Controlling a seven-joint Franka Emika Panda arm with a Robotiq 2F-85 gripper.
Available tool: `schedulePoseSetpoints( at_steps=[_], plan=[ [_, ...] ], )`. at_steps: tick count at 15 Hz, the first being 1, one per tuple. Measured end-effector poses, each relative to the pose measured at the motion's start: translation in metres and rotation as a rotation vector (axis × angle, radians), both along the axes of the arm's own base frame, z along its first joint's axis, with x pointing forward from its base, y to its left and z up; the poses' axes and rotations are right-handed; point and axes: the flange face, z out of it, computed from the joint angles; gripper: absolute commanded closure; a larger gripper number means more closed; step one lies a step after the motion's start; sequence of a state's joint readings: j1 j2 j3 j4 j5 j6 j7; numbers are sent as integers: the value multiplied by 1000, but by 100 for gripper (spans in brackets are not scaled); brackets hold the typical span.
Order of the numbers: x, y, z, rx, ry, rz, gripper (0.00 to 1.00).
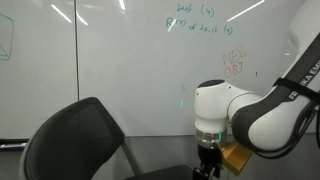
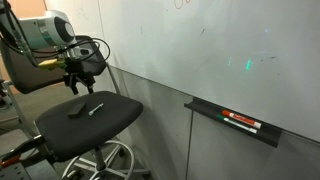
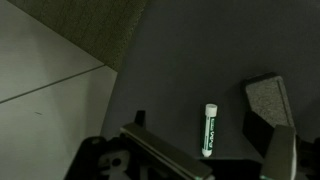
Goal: Use the marker on the chair to draw on the whiteboard
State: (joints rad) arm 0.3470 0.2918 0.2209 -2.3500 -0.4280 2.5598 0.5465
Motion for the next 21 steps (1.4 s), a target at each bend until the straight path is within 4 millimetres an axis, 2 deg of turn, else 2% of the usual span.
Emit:
schedulePoseSetpoints(
  at_steps=[5,9,14,21],
  plan=[
    [18,27,-29,-11,7,35,0],
    [34,40,-52,-18,10,38,0],
    [53,43,-84,-16,38,19,0],
    [63,46,-128,1,107,4,0]
  ],
)
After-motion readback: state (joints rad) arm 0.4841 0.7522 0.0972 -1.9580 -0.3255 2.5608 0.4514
